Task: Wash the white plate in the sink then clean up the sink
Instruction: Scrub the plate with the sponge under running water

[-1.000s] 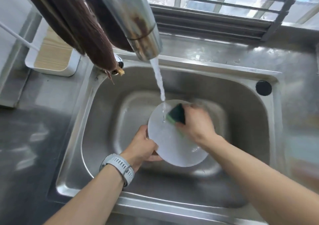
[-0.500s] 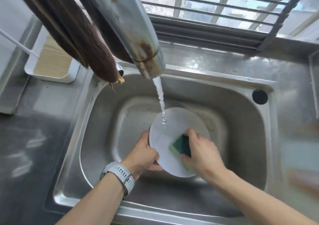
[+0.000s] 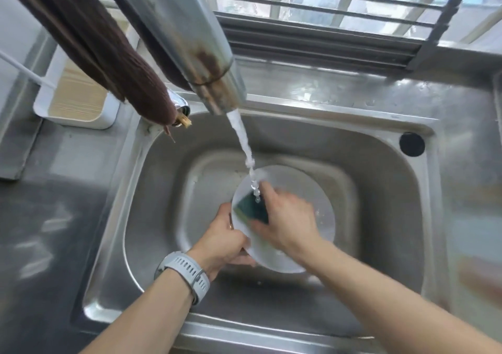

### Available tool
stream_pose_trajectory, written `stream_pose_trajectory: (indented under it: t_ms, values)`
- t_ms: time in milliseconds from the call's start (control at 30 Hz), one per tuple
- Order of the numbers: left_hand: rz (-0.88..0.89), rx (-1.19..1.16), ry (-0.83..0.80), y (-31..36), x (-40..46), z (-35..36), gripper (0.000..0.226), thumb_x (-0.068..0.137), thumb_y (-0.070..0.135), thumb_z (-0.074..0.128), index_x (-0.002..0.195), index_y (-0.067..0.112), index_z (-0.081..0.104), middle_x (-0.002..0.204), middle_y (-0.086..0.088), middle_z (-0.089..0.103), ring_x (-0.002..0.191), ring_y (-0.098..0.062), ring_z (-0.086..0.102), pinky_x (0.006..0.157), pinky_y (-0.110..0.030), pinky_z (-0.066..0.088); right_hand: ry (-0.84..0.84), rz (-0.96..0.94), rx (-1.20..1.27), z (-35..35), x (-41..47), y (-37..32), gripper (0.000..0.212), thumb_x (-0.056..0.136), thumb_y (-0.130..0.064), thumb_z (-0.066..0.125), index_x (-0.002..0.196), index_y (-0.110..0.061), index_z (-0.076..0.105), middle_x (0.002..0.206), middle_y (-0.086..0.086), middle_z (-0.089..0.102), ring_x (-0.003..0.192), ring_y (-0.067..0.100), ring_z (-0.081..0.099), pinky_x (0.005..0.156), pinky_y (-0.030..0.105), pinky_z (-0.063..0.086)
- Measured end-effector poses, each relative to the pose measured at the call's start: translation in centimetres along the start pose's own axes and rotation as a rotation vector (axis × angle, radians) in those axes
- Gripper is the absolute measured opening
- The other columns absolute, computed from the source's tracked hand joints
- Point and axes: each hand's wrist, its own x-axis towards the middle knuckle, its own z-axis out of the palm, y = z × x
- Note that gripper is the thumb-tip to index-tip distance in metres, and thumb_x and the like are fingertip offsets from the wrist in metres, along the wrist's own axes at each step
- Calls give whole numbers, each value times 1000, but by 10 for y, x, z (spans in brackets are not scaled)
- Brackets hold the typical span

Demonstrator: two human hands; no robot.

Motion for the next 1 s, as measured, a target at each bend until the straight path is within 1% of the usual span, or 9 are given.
stream_pose_trajectory:
  t_ms: [100,200,300,400,567,633,733,867,1000]
  values:
    - [-7,-4,-1,3,1,-5,71,85,-19,51,136,30,43,131,1,57,119,-34,64,67,-41,66,65,128,-29,-10,31,35,53,83,-45,65,126,-24,44,102,6,69,92,35,63,61,34,39]
    - [-11,26,-14,8,-4,0,73,86,-19,48,133,37,38,131,-1,57,118,-33,64,63,-39,66,35,195,-81,-13,-24,56,56,81,-49,61,127,-25,41,103,4,67,94,34,64,64,35,43]
    - [0,52,-25,4,-6,6,71,85,-14,49,135,35,39,130,0,59,115,-28,66,63,-37,65,-34,29,50,-7,-43,17,54,78,-61,52,117,-25,42,97,1,63,90,32,63,64,36,45]
    - [12,53,5,5,-3,0,67,89,-12,49,136,34,39,131,0,58,116,-28,66,66,-41,66,-17,-34,57,1,8,3,49,83,-45,63,122,-24,43,95,5,60,89,36,60,62,37,41]
    - [16,99,0,9,-5,-1,56,96,-5,46,135,35,39,135,5,57,118,-28,63,66,-39,67,-4,168,-82,-14,-13,64,58,83,-42,65,131,-23,39,104,9,65,86,36,64,64,37,49]
    - [13,91,20,9,-7,3,45,102,6,42,135,36,39,137,2,58,114,-28,67,62,-35,65,-67,83,-48,-5,-48,40,51,81,-48,58,122,-25,40,100,4,61,84,34,64,68,40,54]
    - [4,68,64,8,-8,4,28,108,22,37,132,36,43,131,-1,64,108,-30,71,67,-41,67,-8,-77,70,-2,-15,6,44,84,-49,55,118,-24,44,94,6,58,81,38,63,64,41,52]
    - [-6,65,77,8,-5,-6,34,107,12,35,131,33,47,134,-1,62,114,-32,68,69,-46,67,28,71,11,-7,32,41,55,82,-38,68,129,-22,43,104,13,63,88,38,64,66,40,52]
    - [0,124,19,14,-12,-2,50,90,-4,45,125,31,45,126,3,63,109,-25,68,74,-52,66,-69,123,-115,-10,-41,44,51,83,-37,61,127,-24,38,105,7,61,85,36,64,64,36,47]
